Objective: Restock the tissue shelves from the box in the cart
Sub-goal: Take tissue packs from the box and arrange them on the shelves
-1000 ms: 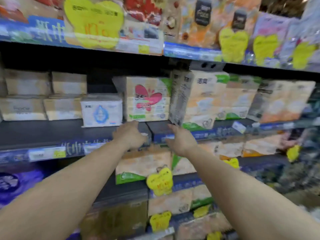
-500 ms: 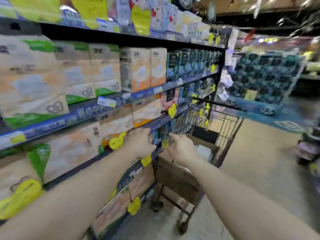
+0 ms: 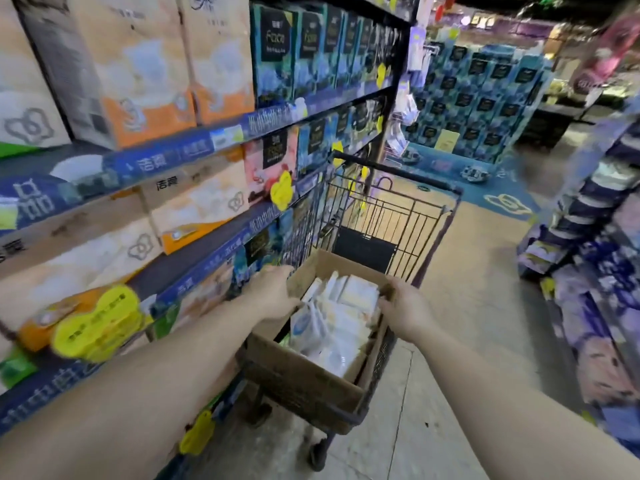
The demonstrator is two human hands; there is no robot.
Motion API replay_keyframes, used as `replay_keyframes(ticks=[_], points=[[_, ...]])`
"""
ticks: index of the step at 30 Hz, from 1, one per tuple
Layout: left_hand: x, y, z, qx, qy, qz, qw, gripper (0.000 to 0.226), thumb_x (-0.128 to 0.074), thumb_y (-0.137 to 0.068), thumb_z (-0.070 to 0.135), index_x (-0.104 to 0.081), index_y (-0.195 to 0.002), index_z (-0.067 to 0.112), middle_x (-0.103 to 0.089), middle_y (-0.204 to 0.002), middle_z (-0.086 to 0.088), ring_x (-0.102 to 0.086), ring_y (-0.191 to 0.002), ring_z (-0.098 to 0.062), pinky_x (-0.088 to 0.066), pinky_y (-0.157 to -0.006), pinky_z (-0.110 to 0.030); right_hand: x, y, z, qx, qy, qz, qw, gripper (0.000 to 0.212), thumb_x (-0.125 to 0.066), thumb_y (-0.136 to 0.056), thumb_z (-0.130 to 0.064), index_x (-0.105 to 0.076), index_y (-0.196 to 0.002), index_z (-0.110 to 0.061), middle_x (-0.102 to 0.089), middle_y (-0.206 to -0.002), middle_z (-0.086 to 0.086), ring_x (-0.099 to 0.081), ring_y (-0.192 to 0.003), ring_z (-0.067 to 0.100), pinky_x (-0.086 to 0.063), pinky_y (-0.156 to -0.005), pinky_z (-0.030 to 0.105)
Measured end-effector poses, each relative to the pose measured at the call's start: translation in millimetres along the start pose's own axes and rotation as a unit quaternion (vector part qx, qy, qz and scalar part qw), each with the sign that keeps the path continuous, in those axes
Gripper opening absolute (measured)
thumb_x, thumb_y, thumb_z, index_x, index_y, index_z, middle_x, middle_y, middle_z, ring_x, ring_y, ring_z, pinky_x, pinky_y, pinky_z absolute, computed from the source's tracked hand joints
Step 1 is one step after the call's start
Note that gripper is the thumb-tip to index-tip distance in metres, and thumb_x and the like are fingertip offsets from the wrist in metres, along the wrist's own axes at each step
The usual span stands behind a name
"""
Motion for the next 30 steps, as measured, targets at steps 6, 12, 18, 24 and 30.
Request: replay_keyframes(ticks=[6, 12, 18, 24, 30], points=[[-40, -69, -23, 0.027, 0.026, -0.058, 0.998, 0.074, -0.063, -0.09, 0.037, -0.023, -0.15, 0.019, -0.032, -0.153, -0.009, -0.04, -0.134, -0.032, -0.039, -0.107, -0.044, -49, -66, 11, -0.013, 0.0, -0.083, 0.996, 0.056, -0.052, -0.097, -0.028, -0.03, -0.148, -0.024, -0.041, -0.149, 0.005, -0.054, -0.122, 0.027, -0.048, -0.094, 0.034], [-88, -115, -34, 0.091, 0.057, -0.094, 0.99, 0.077, -0.068, -0.085, 0.036, -0.028, -0.149, 0.018, -0.038, -0.15, -0.009, -0.045, -0.131, -0.029, -0.042, -0.105, -0.038, -93, -121, 37, -0.033, 0.007, -0.164, 0.986, 0.055, -0.05, -0.098, -0.029, -0.029, -0.148, -0.022, -0.05, -0.14, 0.01, -0.06, -0.11, 0.028, -0.049, -0.081, 0.031], [-136, -143, -32, 0.147, 0.105, -0.116, 0.977, 0.07, -0.065, -0.089, 0.029, -0.029, -0.148, 0.017, -0.037, -0.15, -0.007, -0.041, -0.133, -0.024, -0.037, -0.1, -0.026, -140, -161, 64, -0.026, 0.005, -0.272, 0.962, 0.059, -0.052, -0.097, -0.03, -0.027, -0.15, -0.019, -0.049, -0.141, 0.009, -0.06, -0.114, 0.026, -0.051, -0.091, 0.035], [-189, -172, -40, 0.177, 0.161, -0.174, 0.955, 0.067, -0.059, -0.093, 0.032, -0.026, -0.15, 0.016, -0.048, -0.141, -0.006, -0.05, -0.123, -0.023, -0.042, -0.095, -0.028, -197, -175, 85, -0.046, 0.023, -0.35, 0.935, 0.059, -0.056, -0.094, -0.036, -0.034, -0.145, -0.017, -0.05, -0.14, 0.007, -0.057, -0.116, 0.024, -0.048, -0.091, 0.032], [-235, -209, -49, 0.143, 0.156, -0.286, 0.935, 0.059, -0.045, -0.098, 0.012, -0.021, -0.151, 0.02, -0.047, -0.137, -0.005, -0.048, -0.122, -0.027, -0.04, -0.095, -0.029, -250, -173, 101, -0.117, 0.005, -0.399, 0.909, 0.063, -0.06, -0.086, -0.048, -0.043, -0.138, -0.017, -0.061, -0.127, 0.004, -0.058, -0.113, 0.023, -0.048, -0.094, 0.033]])
Point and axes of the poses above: each hand's wrist, its own y-axis away from the middle knuckle, its own x-axis out of the back of the hand, z = x × y, the point moved 4 cm from there along -y, towards the middle knuckle
